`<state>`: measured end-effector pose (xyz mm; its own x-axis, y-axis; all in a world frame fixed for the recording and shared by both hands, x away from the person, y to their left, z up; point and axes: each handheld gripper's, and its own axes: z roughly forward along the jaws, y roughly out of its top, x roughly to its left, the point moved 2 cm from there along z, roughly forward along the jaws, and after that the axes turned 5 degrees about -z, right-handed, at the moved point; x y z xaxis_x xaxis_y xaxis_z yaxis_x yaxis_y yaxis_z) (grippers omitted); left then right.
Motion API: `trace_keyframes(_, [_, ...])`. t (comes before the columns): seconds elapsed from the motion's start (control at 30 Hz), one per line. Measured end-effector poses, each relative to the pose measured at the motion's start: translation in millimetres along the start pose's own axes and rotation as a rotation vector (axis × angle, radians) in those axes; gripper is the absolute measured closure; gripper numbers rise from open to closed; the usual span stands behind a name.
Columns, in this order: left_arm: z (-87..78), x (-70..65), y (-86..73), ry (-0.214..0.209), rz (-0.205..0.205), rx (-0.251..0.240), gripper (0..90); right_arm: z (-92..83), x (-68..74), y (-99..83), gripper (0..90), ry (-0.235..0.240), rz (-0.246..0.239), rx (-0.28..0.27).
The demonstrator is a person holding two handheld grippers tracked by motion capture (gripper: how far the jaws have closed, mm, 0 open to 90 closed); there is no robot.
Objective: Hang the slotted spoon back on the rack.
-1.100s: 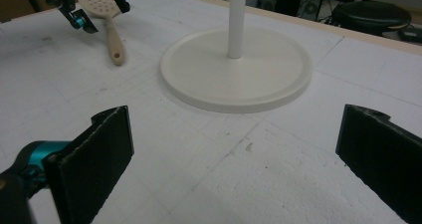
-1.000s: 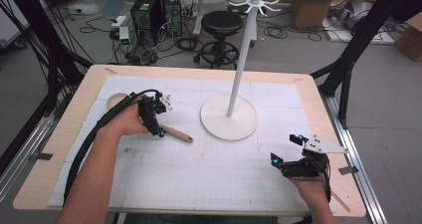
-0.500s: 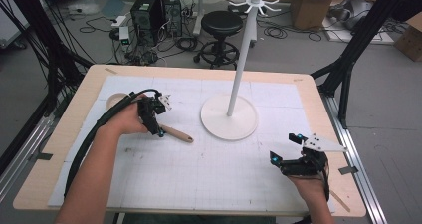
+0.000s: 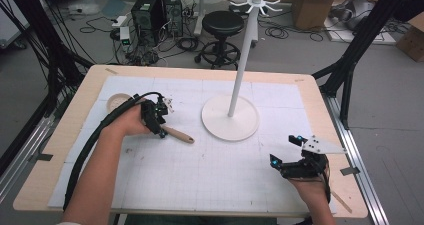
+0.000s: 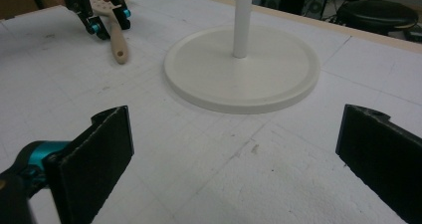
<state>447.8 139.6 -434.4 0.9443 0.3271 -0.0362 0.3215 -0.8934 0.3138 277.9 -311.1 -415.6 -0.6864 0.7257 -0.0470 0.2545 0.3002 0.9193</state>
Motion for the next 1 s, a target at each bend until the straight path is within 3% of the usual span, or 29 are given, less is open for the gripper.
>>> trace_keyframes(0.07, [0.1, -1.4, 0.3, 0.004, 0.005, 0.002, 51.1, -1.3, -1.4, -0.1, 0.3, -0.002, 0.01, -0.003])
trace_keyframes(0.1, [-0.4, -2.6, 1.1, 0.008, 0.027, 0.012, 52.1, -1.7, -2.0, -0.1, 0.3, -0.005, 0.013, -0.007])
trace_keyframes(0.33, [-1.2, -12.0, 3.1, 0.01, 0.072, 0.03, 68.1, -4.9, -1.3, -0.2, 0.3, -0.007, 0.013, -0.008])
trace_keyframes(0.5, [-3.1, -19.4, 2.9, 0.022, 0.13, 0.073, 72.5, -4.7, -0.5, 0.3, 0.3, -0.005, 0.007, -0.01])
trace_keyframes(0.63, [-7.8, -19.0, -1.3, 0.018, 0.104, 0.087, 75.2, -4.5, -0.5, 0.2, 0.3, -0.007, 0.007, -0.011])
trace_keyframes(0.73, [-21.8, -19.0, -3.6, 0.023, 0.096, 0.03, 75.2, -4.1, 0.0, 0.0, 0.3, -0.002, 0.011, -0.008])
trace_keyframes(1.0, [-73.1, -21.6, -10.7, 0.02, 0.077, -0.189, 75.1, -2.1, -0.8, -1.0, 0.3, 0.002, 0.014, -0.005])
